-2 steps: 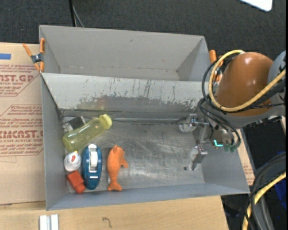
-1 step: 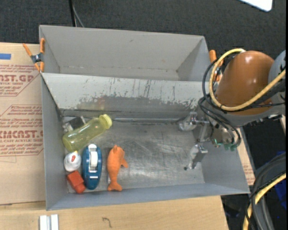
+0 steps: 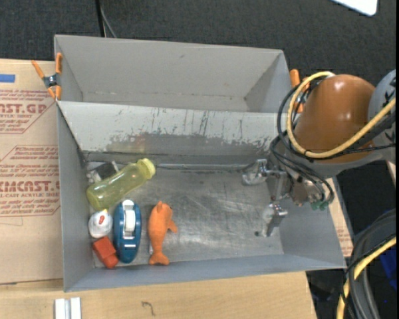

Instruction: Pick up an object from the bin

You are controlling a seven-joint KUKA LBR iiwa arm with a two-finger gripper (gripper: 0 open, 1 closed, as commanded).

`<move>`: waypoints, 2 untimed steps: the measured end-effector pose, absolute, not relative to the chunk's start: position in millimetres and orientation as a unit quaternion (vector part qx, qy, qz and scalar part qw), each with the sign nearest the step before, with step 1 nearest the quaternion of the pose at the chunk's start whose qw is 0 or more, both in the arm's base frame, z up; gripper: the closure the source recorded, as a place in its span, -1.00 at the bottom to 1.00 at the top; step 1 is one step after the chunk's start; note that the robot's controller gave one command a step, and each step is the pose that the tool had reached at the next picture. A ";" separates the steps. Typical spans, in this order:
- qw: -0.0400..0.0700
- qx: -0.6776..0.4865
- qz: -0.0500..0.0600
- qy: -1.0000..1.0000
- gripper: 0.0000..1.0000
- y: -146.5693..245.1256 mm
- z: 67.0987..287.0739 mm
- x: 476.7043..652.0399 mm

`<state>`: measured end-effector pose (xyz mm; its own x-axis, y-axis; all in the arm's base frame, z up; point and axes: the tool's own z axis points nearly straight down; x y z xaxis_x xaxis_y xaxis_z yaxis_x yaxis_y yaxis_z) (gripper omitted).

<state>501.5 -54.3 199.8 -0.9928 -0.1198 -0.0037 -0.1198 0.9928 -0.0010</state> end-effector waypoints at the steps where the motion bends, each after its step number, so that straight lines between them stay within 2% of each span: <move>1: -0.001 -0.171 0.001 0.985 -1.00 -41.3 204.8 502.3; 2: 0.001 -0.131 0.000 0.991 -1.00 -29.4 197.7 502.0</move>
Offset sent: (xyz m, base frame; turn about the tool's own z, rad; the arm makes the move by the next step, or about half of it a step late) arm -0.0027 0.0465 -0.0268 0.2857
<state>502.0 -29.4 197.7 -0.9659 -0.2590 -0.0028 -0.2590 0.9659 0.0002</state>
